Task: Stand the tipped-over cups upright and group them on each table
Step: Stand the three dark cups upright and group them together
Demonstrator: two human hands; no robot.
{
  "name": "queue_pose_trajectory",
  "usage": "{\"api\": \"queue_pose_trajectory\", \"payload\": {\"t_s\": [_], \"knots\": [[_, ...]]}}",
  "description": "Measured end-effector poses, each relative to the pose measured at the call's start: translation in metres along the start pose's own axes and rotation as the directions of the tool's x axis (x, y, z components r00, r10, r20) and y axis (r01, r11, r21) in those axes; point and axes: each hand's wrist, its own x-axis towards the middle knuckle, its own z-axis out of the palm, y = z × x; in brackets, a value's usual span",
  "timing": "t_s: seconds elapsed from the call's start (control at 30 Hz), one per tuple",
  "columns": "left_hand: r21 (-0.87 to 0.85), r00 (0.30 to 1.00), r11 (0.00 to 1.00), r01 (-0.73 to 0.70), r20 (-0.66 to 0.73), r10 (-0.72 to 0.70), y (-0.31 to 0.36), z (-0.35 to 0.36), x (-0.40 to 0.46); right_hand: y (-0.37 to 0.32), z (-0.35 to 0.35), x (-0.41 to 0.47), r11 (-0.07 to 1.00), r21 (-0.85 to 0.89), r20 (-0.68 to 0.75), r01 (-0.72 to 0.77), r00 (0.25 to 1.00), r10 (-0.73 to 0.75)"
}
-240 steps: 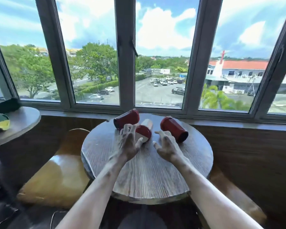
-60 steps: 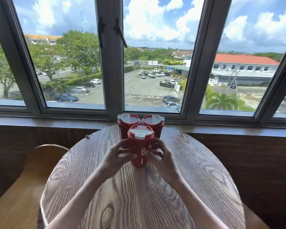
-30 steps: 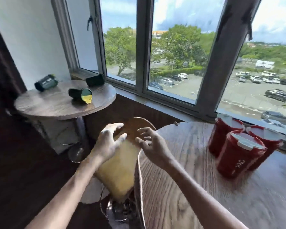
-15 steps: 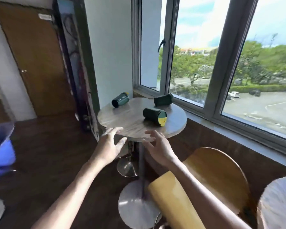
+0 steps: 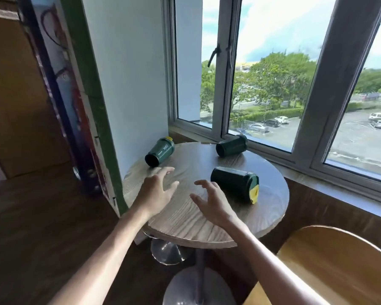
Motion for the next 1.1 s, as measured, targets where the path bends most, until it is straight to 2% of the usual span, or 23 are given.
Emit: {"api": "queue_pose_trajectory", "payload": {"t_s": [0.27,0.33,0.4,0.5,0.6,0.7,0.83,0.93,1.03,1.1], "knots": [[0.084,0.998,0.995,-0.053,0.033,0.051,-0.076,0.006,0.153,0.013,0.055,0.096,0.991,-0.097,-0.007,-0.096,0.995,0.096],[0.125,0.997,0.992,-0.033,0.079,0.023,-0.092,0.012,0.186,0.015,0.062,0.108,0.985,-0.136,-0.021,-0.106,0.994,0.104],[0.193,0.987,0.981,0.034,0.150,-0.063,-0.110,0.019,0.217,0.015,0.064,0.117,0.976,-0.176,-0.032,-0.126,0.992,0.122],[0.248,0.947,0.961,0.126,0.259,-0.191,-0.137,0.027,0.258,0.014,0.067,0.125,0.963,-0.218,-0.051,-0.160,0.987,0.152],[0.238,0.869,0.950,0.204,0.402,-0.287,-0.160,0.033,0.286,0.013,0.076,0.127,0.944,-0.248,-0.098,-0.219,0.975,0.201],[0.197,0.796,0.954,0.227,0.527,-0.298,-0.176,0.036,0.300,0.008,0.085,0.129,0.925,-0.269,-0.159,-0.270,0.959,0.233],[0.028,0.791,0.976,0.214,0.582,-0.190,-0.175,0.042,0.308,0.001,0.092,0.132,0.908,-0.254,-0.209,-0.333,0.936,0.284],[-0.143,0.820,0.983,0.119,0.572,-0.016,-0.156,0.053,0.300,-0.004,0.094,0.132,0.905,-0.220,-0.242,-0.365,0.919,0.312],[-0.392,0.843,0.919,0.041,0.507,0.179,-0.127,0.070,0.286,-0.007,0.093,0.129,0.896,-0.207,-0.303,-0.394,0.896,0.324],[-0.531,0.863,0.845,-0.056,0.400,0.308,-0.109,0.081,0.273,-0.009,0.089,0.125,0.888,-0.200,-0.355,-0.414,0.875,0.328]]}}
